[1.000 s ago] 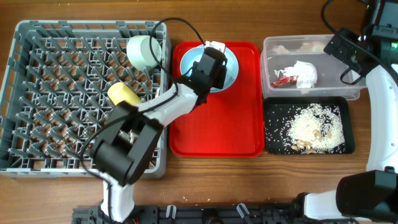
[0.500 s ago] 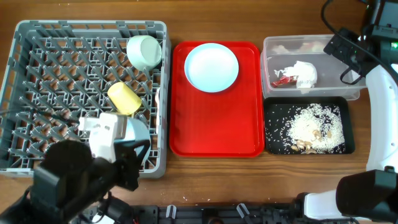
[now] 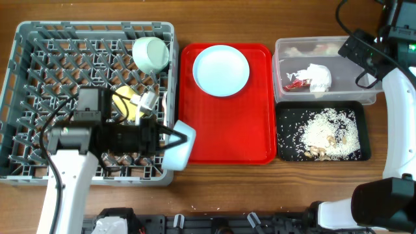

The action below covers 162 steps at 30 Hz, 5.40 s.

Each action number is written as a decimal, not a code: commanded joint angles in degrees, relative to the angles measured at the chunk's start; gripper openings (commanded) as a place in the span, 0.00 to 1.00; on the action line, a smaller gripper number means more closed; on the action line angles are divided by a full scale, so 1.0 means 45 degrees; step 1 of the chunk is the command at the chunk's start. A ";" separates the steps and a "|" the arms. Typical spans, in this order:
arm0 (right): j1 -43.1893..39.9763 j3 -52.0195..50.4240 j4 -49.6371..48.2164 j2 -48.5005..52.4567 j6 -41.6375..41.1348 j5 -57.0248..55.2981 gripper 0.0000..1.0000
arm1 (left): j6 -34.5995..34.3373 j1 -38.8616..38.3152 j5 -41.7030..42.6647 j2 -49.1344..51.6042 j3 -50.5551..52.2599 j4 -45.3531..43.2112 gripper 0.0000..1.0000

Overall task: Sort waste into correct bins and load items into the dishwasher rack
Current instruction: 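Lower the light-blue plate into the rack's near row and release, then reach the left gripper to the white plate on the red tray and grasp it, then stand the white plate upright in the rack and release it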

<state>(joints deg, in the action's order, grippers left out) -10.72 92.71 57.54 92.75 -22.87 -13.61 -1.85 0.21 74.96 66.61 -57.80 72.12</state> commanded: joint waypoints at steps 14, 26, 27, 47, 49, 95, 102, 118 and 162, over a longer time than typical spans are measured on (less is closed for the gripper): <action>-0.0049 -0.0039 -0.0024 0.0141 0.0073 -0.0209 1.00 | 0.3356 0.4046 -0.0573 0.2871 0.3094 -0.0175 0.04; -0.0049 -0.0039 -0.0024 0.0141 0.0073 -0.0209 1.00 | 0.3317 0.5765 -0.2409 0.3133 0.3298 -0.0719 0.12; -0.0049 -0.0039 -0.0024 0.0141 0.0073 -0.0209 1.00 | 0.3269 0.5770 -0.2399 0.3133 0.3279 -0.0753 0.20; -0.0039 -0.0039 -0.0024 0.0141 0.0073 -0.0209 1.00 | -0.3225 0.0928 -1.1191 0.1234 -0.1486 -0.0583 0.07; -0.0039 -0.0039 -0.0024 0.0141 0.0073 -0.0209 1.00 | -0.4828 -0.0053 -1.3833 0.1307 -0.0831 -0.1185 0.06; -0.0039 -0.0039 -0.0024 0.0141 0.0073 -0.0209 1.00 | -0.4639 -0.9262 -2.0104 1.2478 -0.8995 -0.9452 0.49; -0.0039 -0.0039 -0.0024 0.0141 0.0073 -0.0209 1.00 | -0.4687 -0.9262 -1.9064 1.3435 -0.8976 -0.8728 0.53; -0.0039 -0.0039 -0.0024 0.0141 0.0068 -0.0209 1.00 | -0.4629 -0.9437 -1.9521 1.1084 -0.9102 -0.6878 0.04; -0.0039 -0.0039 -0.0029 0.0141 0.0073 -0.0209 1.00 | -0.1491 0.6411 -0.6169 0.4949 -0.9088 -0.0083 1.00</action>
<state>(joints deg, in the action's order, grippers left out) -10.72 92.68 57.54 92.75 -22.87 -13.58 -3.49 29.21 47.92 97.19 -98.59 71.77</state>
